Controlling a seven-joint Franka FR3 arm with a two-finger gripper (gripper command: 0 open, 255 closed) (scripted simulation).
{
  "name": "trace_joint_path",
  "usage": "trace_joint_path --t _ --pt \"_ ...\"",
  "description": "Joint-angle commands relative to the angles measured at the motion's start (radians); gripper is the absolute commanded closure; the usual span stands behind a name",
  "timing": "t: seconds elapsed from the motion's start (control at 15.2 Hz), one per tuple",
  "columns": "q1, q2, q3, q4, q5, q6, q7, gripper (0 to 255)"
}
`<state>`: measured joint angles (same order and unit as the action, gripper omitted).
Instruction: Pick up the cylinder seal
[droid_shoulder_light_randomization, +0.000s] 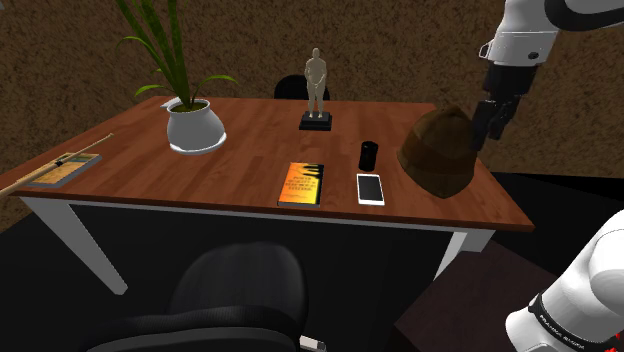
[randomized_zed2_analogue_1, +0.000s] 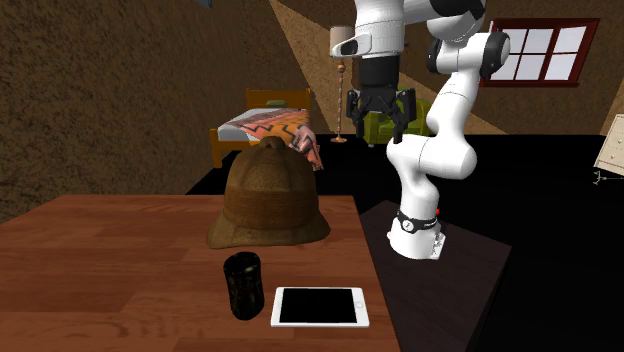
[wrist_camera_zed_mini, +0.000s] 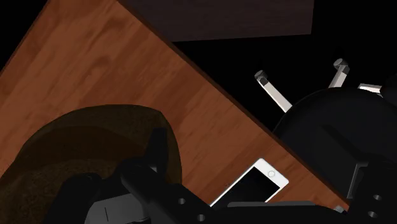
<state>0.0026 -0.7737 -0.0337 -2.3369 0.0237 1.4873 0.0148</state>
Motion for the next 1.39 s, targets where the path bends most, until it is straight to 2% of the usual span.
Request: trace_joint_path --t 0.0,0.66,1.32 --pt "0.0 0.0 0.0 0.0 0.0 0.0 0.0 0" --pt "0.005 0.333 -0.017 0.092 -0.009 0.275 -0.033 0" --pt "0.007 0.696 -0.03 0.318 0.0 0.446 -0.065 0"
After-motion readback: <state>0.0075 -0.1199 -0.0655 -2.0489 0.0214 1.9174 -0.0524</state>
